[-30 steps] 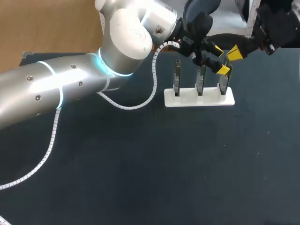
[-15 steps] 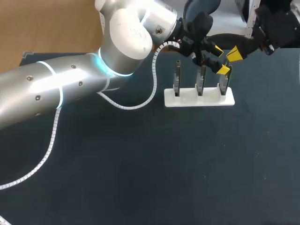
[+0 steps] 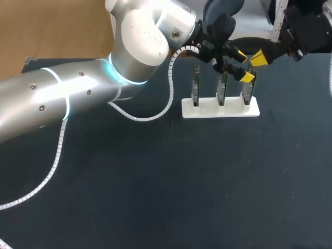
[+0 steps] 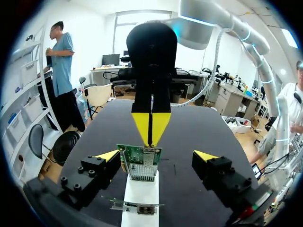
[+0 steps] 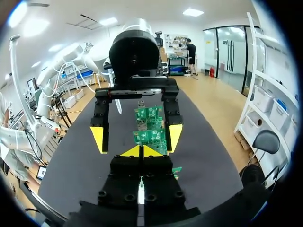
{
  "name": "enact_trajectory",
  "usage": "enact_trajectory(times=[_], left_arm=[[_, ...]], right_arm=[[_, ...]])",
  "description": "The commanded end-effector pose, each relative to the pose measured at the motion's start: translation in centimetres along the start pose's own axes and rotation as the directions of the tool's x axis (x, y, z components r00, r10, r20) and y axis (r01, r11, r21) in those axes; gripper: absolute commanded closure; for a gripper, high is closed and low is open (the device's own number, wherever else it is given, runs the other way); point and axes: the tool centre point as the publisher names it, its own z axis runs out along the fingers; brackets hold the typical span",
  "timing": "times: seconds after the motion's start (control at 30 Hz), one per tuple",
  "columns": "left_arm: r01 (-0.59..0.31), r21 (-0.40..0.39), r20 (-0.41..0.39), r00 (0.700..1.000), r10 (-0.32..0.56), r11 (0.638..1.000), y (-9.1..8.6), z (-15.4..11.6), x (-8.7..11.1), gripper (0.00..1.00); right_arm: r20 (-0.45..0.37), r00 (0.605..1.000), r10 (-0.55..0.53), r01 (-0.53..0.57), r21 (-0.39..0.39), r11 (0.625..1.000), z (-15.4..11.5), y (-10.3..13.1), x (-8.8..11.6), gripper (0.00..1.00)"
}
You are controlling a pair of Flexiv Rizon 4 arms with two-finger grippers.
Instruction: Pick up the optical module with the left hand, and insert it into the network port with the right hand.
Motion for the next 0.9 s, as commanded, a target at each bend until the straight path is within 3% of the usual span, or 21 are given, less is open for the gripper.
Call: enact_trajectory(times=[0.03, 0.37, 0.67, 0.7, 0.73, 0.77, 0.9], left_arm=[[0.002, 0.0, -0.004, 1.0, -0.002, 1.0, 0.0, 0.0, -0.1, 0.0], [-0.02, -0.018, 0.016, 1.0, 0.02, 1.0, 0.3, -0.4, -0.9, 0.0], [-0.096, -0.099, 0.08, 0.991, 0.104, 0.99, 1.6, -3.0, -4.3, 0.0], [-0.105, -0.112, 0.087, 0.99, 0.115, 0.988, 1.8, -3.4, -4.8, 0.0], [-0.115, -0.122, 0.097, 0.987, 0.127, 0.986, 2.0, -3.9, -5.4, 0.0], [-0.134, -0.134, 0.103, 0.984, 0.148, 0.982, 2.1, -4.3, -5.9, 0.0], [-0.151, -0.151, 0.108, 0.98, 0.168, 0.977, 2.2, -4.8, -6.4, 0.0]], right_arm=[[0.008, 1.0, -0.011, 0.011, 0.016, 1.0, -0.5, 0.3, -0.5, 1.0], [0.039, 0.999, -0.027, 0.024, 0.061, 0.998, -1.6, 0.2, -1.5, 1.0], [0.07, 0.996, -0.05, 0.041, 0.121, 0.992, -2.8, 0.0, -2.9, 1.0], [0.073, 0.996, -0.04, 0.029, 0.153, 0.988, -2.9, -0.1, -3.1, 0.93], [0.067, 0.998, -0.011, -0.003, 0.201, 0.98, -3.1, -0.4, -3.4, 0.42], [0.077, 0.997, 0.001, -0.018, 0.222, 0.975, -3.4, -0.8, -3.6, 0.0], [0.077, 0.997, 0.001, -0.018, 0.222, 0.975, -3.4, -0.8, -3.6, 0.0]])
